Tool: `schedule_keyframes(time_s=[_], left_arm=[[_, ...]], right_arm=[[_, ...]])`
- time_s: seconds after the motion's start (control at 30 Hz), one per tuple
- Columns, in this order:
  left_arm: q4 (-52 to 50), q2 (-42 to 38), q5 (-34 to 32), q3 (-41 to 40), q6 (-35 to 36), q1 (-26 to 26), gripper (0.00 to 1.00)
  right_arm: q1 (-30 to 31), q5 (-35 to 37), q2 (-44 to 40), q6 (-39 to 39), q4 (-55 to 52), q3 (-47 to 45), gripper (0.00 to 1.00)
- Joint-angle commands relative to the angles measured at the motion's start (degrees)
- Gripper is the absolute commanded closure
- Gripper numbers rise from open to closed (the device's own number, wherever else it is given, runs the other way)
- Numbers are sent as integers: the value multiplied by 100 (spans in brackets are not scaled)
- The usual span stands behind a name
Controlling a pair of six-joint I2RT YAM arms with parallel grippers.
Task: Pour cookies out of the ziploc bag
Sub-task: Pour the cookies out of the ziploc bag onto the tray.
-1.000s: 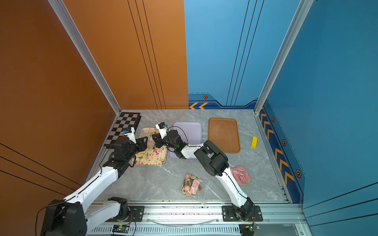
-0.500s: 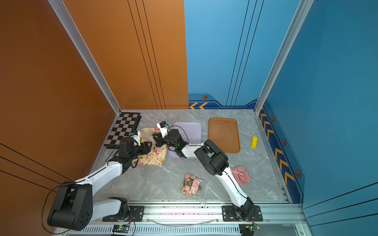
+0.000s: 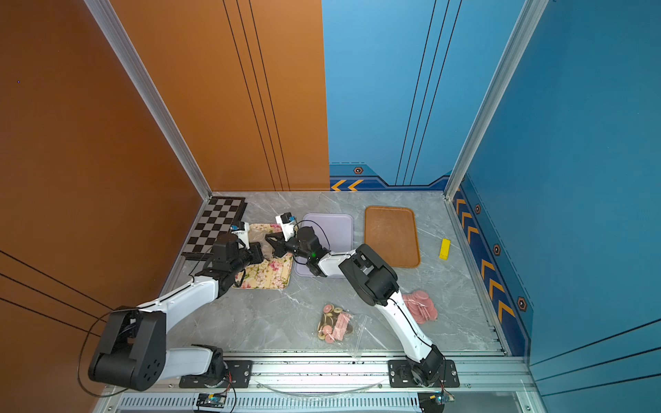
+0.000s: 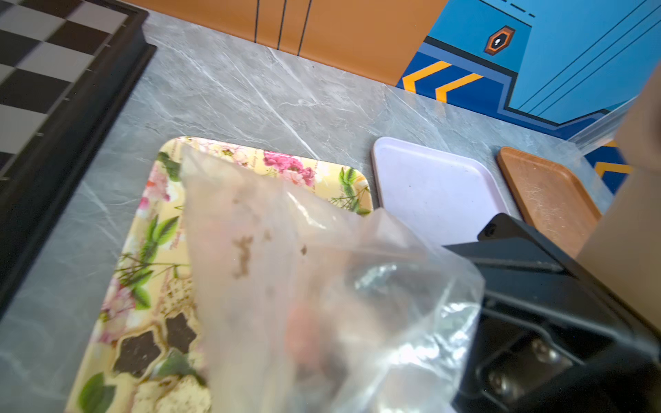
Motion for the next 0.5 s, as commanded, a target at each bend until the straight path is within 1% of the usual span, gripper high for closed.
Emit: schedule_keyframes(time_s=[0.0,0.07,0.17,0.3,0.4,0.47], left_arm=[[-451,-135,-1218,-28,36,20,100],[-623,-182,-1625,47,-9,-97,100],[-857,-160,-1603,277,-175,-120,100],[-1420,49,-1916,588,-154,-124,100],[-1416,6,-2125,509,-334,-133,100],[-1384,49,-2134,508,-359,-124,100]], right_arm=[[-3,542,-254,-249,113,-220,100],[33,556,-272,-370,21,-209,100],[84,572,-320,-507,-38,-231,100],[18,782,-405,-389,419,-539,100],[-10,838,-412,-323,621,-633,100],[6,844,-421,-362,636,-653,100]])
